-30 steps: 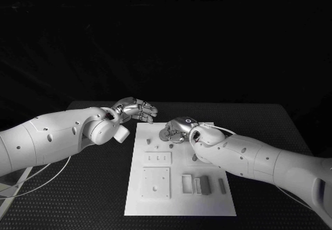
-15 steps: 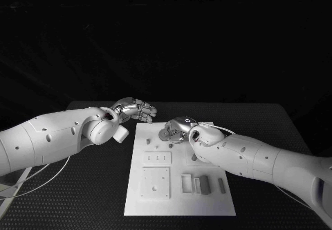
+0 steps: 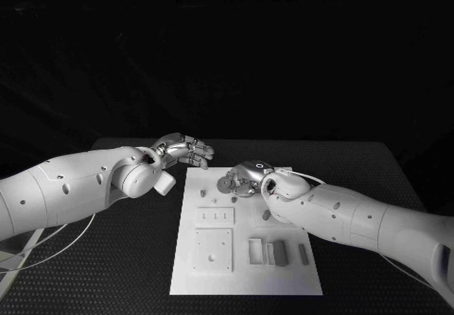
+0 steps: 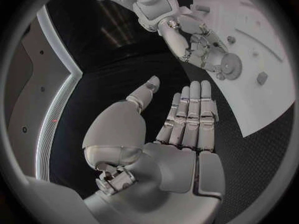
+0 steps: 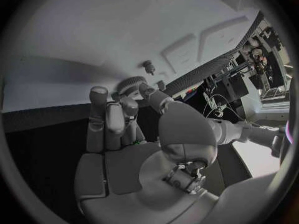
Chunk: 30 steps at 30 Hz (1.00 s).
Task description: Assemble the parts on the task board
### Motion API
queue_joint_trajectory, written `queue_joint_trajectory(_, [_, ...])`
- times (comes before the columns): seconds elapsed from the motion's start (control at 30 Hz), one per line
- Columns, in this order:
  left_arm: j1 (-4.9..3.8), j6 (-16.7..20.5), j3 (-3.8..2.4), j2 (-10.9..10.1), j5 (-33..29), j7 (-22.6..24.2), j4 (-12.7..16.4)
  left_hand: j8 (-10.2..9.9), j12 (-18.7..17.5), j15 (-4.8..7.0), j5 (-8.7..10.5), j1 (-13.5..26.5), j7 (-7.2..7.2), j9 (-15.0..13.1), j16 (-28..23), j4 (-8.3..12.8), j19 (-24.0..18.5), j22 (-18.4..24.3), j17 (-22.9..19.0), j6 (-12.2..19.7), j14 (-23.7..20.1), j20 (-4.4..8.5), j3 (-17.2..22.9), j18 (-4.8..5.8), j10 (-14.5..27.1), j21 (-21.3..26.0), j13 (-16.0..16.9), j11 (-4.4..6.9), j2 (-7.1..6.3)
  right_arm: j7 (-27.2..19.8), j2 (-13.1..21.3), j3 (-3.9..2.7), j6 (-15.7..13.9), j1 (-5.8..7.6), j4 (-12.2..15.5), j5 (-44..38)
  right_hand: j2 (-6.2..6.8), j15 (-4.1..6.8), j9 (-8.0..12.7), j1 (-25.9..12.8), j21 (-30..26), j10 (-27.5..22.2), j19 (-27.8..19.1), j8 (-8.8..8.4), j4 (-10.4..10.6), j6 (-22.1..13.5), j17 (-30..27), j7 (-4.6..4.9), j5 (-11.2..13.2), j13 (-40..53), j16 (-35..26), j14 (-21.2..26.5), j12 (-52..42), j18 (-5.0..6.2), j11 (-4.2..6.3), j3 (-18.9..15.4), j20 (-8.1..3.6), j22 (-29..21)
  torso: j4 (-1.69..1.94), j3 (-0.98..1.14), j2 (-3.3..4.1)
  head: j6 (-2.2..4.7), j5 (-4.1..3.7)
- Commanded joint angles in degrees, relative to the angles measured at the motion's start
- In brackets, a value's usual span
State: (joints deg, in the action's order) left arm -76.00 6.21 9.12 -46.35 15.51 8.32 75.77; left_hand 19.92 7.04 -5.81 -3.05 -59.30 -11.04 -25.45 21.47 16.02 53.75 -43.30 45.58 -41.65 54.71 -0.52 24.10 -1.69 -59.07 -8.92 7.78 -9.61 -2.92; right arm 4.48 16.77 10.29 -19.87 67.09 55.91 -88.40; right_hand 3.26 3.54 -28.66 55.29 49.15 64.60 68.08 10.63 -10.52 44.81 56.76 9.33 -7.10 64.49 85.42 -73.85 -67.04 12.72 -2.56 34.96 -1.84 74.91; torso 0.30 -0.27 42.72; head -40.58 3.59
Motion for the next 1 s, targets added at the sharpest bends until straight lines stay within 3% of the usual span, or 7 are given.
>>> queue_joint_trajectory(0.03, [-0.04, -0.5, -0.04, -0.1, -0.1, 0.3, 0.1, 0.1, -0.3, 0.00, 0.22, 0.5, -1.64, 0.1, -0.4, -0.1, 0.2, -0.1, 0.1, 0.5, 0.5, 0.39, 0.0, -0.46, 0.2, 0.2, 0.1, -0.25, -0.06, 0.0, 0.0, -0.01, 1.3, -0.11, 0.2, -0.7, 0.70, -0.25, 0.1, 0.1, 0.2, 0.1, 0.3, -0.19, -0.4, 0.2, 0.1, 0.14, -0.1, 0.1, 0.4, -0.3, -0.4, 2.28, -0.36, 0.0, -0.28, 1.2, 0.06, 0.04, 0.03, -0.02, -0.03])
queue_joint_trajectory(0.33, [-0.04, -0.5, -0.04, -0.1, -0.1, 0.4, 0.2, 0.1, -0.3, 0.00, 0.22, 0.4, -1.64, 0.1, -0.4, 0.0, 0.2, -0.1, 0.1, 0.5, 0.5, 0.39, 0.0, -0.47, 0.2, 0.2, 0.1, -0.26, -0.08, 0.0, 0.4, -0.08, 1.0, -0.11, 0.7, -0.7, 0.82, -0.32, 0.1, 0.0, 0.2, 0.1, 0.3, -0.13, -0.3, 0.3, -0.1, 0.21, -0.1, 0.0, 0.4, -0.2, -0.4, 2.28, -0.43, 0.0, -0.28, 1.2, -0.02, 0.03, 0.03, -0.04, -0.04])
queue_joint_trajectory(0.47, [-0.04, -0.5, -0.04, -0.2, -0.1, 0.4, 0.1, 0.1, -0.3, 0.00, 0.22, 0.4, -1.64, 0.1, -0.4, 0.0, 0.2, -0.1, 0.2, 0.5, 0.5, 0.39, 0.0, -0.46, 0.2, 0.2, 0.1, -0.26, -0.08, 0.4, 0.9, -0.51, 0.7, -0.11, 1.1, -0.7, 0.90, -0.36, 0.1, -0.1, 0.2, 0.1, 0.4, -0.10, -0.2, 0.3, 0.0, 0.27, -0.1, 0.0, 0.4, -0.2, -0.4, 2.28, -0.49, 0.0, -0.27, 1.2, -0.08, 0.08, 0.02, 0.00, -0.04])
queue_joint_trajectory(0.8, [-0.03, -0.4, -0.04, -0.4, -0.1, 0.5, -0.1, 0.1, -0.3, 0.00, 0.22, 0.4, -1.64, 0.1, -0.4, 0.0, 0.2, -0.1, 0.2, 0.5, 0.5, 0.39, 0.0, -0.46, 0.2, 0.2, 0.1, -0.27, -0.11, 0.9, 2.9, -3.67, -2.9, 0.40, 4.3, 0.3, 2.22, -0.58, 0.1, 0.7, 0.2, 0.0, 0.3, 0.03, -1.0, 0.5, -0.7, 0.49, -0.1, -0.1, 0.3, 0.0, -0.4, 2.28, -0.70, 0.1, -0.35, 1.1, -0.31, 0.05, -0.09, 0.38, -0.15])
queue_joint_trajectory(1.0, [-0.01, -0.5, -0.04, -0.2, -0.1, 0.9, -1.4, 0.1, -0.3, 0.00, 0.22, 0.4, -1.64, 0.1, -0.5, 0.0, 0.2, -0.1, 0.2, 0.5, 0.5, 0.39, 0.1, -0.46, 0.2, 0.2, 0.1, -0.26, -0.12, -0.5, 4.6, -4.93, -3.5, 1.26, 6.0, 5.3, 3.02, -0.68, 0.2, 1.2, 0.1, -0.1, 0.3, 0.06, -1.4, 0.5, -1.4, 0.60, -0.1, -0.3, 0.1, 0.4, -0.2, 2.28, -0.81, 0.2, -0.32, 1.1, -0.66, 0.21, -0.39, 0.77, 0.10])
